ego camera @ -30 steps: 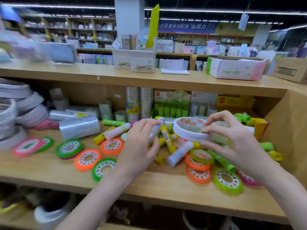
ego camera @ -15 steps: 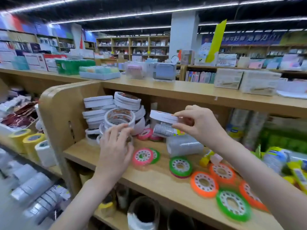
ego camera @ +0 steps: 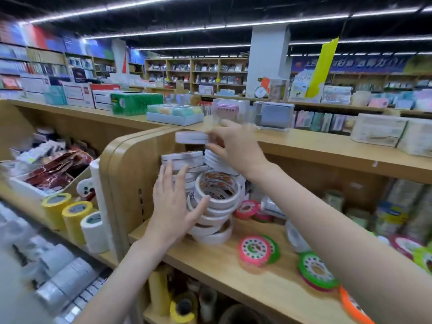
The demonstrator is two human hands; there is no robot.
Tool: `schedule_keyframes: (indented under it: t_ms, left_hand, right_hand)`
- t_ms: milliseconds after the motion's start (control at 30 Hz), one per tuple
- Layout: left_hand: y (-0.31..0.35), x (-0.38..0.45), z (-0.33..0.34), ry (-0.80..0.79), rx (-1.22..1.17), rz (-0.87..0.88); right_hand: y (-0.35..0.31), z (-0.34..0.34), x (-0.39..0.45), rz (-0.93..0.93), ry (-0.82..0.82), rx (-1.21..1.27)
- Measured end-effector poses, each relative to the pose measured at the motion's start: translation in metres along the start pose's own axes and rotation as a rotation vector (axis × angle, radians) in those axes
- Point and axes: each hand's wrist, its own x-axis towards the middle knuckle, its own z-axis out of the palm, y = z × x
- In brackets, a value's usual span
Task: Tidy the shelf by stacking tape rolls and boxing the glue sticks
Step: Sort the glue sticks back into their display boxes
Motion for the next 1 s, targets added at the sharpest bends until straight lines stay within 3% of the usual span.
schedule_keyframes:
  t_ms: [100,267,367,433,633,767,1000]
  left_hand:
    - [-0.003,0.001,0.001,-0.023,-0.061,-0.006]
    - [-0.002,-0.013,-0.007,0.044,-0.145,0.023]
    - [0.01,-0.029,-0.008,0.163,-0.179,0.105]
    - [0.027,-0.038,-0.003,0.163,-0.246,0.169]
    - [0.093,-0.045,0.033,0.076,-0.41,0.322]
    - [0.144,-0.058,0.06,-0.07,-0.501,0.441]
    - [0.22,-0.089,0.098,-0.305,-0.524,0.62]
  right_hand:
    - [-0.004,0.018,0.012,0.019,-0.142,-0.021]
    - [-0.002,0.001,-0.029,0.09,-0.045,0.173]
    - [0.013,-0.035,-0.073,0.131,-0.056,0.144]
    - [0.029,-0.065,-0.11,0.199,-0.059,0.1]
    - [0.07,-0.161,-0.221,0.469,-0.073,-0.033]
    - [0.079,-0.207,-0.293,0.623,-0.097,-0.151]
    - [0.104,-0.243,-0.404,0.734,-0.297,-0.507]
